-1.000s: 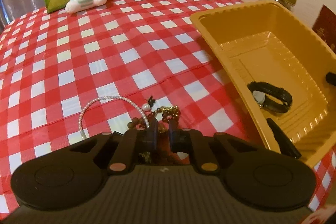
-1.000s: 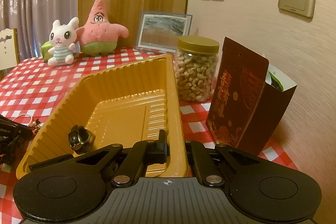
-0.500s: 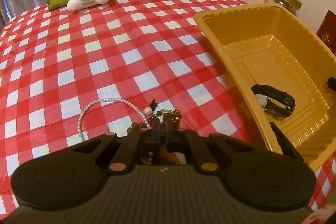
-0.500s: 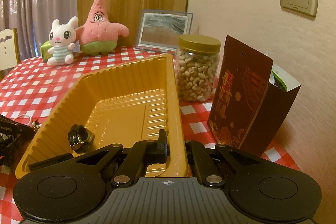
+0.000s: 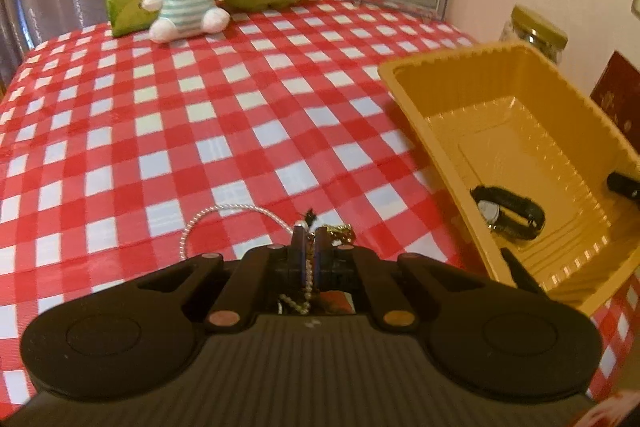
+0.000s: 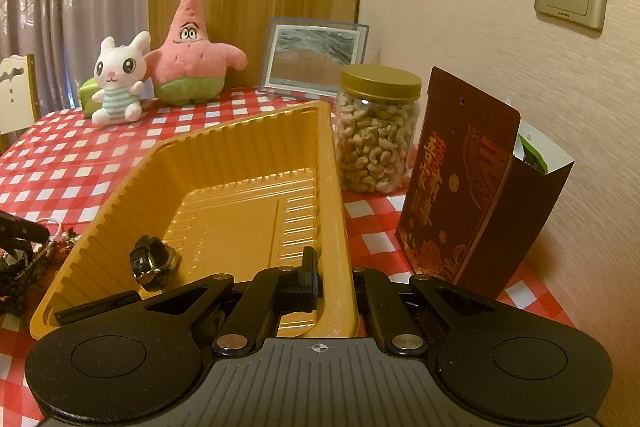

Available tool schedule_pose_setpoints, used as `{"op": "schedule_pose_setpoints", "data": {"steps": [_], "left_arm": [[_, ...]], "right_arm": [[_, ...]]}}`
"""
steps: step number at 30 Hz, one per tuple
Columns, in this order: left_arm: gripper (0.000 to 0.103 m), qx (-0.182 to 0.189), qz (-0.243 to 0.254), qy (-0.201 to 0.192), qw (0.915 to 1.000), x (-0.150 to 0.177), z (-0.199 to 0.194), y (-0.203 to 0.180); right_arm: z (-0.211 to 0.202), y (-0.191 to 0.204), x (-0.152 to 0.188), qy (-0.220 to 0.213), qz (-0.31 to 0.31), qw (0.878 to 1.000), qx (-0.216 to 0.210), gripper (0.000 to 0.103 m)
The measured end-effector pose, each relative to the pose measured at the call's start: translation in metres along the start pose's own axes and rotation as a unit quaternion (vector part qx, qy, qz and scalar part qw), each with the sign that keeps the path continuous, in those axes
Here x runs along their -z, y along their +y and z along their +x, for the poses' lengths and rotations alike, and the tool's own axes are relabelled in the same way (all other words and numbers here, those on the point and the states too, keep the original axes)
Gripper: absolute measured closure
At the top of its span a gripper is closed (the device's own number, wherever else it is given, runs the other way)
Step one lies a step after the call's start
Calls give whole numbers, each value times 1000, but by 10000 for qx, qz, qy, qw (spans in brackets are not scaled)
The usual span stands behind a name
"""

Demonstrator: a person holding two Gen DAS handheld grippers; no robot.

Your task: Organize jewelry

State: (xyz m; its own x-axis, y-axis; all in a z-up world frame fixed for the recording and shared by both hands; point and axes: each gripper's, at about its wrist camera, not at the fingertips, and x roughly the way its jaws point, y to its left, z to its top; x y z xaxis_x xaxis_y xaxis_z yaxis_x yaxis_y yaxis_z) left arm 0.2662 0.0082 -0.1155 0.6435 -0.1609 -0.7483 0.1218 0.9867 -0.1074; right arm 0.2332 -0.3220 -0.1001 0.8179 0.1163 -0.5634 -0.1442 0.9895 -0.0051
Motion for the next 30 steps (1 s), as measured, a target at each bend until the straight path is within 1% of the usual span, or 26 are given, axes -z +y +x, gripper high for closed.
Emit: {"op": "schedule_pose_setpoints", "data": {"steps": [5,7,12,14,17,20,25,28,30], "left_arm": [[100,73,-10,-163,9998,-7,-17,0],[100,203,16,-226,9995,-11,-23,-7],[100,696,154,-325,9969,-19,-30,-37],[100,910,233,-330,9950,-20,-30,-51],[100,1109,391,-320,9925,-21,-26,-71],[100,1212,510,-251,9910,-21,-19,-85],[99,1252,561,-72,9905,-20,-6,-92],[92,1307,502,-57,9901,-22,-6,-89],[85,1341,501,-133,9896,-23,-10,-86]], "right_arm": [[0,1,1,2,7,10000,-1,100],[0,1,1,0,14,10000,-4,100],[0,1,1,-4,4,10000,-3,100],[-1,3,1,-9,-7,10000,-4,100],[-2,5,2,-16,-9,10000,-6,100],[-4,7,2,-30,-8,10000,-19,100],[-6,8,3,-36,6,10000,-34,100],[-6,7,3,-32,6,10000,-38,100],[-5,6,2,-29,6,10000,-42,100]]}}
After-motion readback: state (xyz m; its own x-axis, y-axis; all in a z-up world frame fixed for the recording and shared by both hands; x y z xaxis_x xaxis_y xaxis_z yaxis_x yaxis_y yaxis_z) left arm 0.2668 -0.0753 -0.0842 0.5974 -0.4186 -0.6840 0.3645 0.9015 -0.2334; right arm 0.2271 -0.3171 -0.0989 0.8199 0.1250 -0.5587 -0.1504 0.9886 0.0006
